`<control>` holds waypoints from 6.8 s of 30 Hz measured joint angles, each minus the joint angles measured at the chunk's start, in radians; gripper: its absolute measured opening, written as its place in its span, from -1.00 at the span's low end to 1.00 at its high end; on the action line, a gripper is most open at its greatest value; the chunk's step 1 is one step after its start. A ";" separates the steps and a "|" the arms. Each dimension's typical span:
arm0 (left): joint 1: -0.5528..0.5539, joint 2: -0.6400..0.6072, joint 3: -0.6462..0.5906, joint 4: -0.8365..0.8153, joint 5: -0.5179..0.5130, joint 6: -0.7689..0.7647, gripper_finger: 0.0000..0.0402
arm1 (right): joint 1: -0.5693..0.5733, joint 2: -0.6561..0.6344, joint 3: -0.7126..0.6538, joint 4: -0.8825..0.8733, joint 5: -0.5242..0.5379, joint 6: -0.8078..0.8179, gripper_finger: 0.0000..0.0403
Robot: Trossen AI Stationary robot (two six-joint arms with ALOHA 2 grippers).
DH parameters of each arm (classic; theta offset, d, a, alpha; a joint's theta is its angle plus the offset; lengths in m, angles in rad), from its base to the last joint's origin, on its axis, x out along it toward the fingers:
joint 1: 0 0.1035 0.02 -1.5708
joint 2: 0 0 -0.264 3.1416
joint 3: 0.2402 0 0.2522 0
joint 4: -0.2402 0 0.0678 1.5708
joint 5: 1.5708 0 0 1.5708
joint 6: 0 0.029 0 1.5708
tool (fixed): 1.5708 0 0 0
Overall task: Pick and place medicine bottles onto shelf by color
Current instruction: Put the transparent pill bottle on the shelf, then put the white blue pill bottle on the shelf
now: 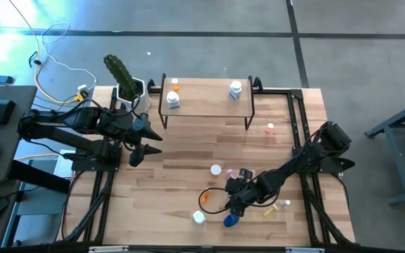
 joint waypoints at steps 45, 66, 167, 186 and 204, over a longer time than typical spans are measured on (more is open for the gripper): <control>0.001 0.000 0.000 -0.061 -0.198 0.027 0.14 | -0.457 -0.012 0.588 -0.403 0.044 -0.251 -0.35; 0.185 0.136 0.001 0.080 -0.205 0.173 0.14 | -0.980 -0.011 0.832 -0.431 -0.014 -0.565 -0.35; 0.057 0.261 0.000 0.029 0.124 0.141 0.43 | -0.668 0.055 1.091 -1.074 -0.010 -0.383 -0.02; -0.212 0.326 0.001 0.336 0.045 0.253 0.43 | -0.366 -0.270 0.552 -0.892 0.068 0.195 -0.02; -0.349 0.595 0.000 0.632 0.045 0.327 0.43 | -0.346 -0.269 0.552 -0.890 0.138 0.212 -0.02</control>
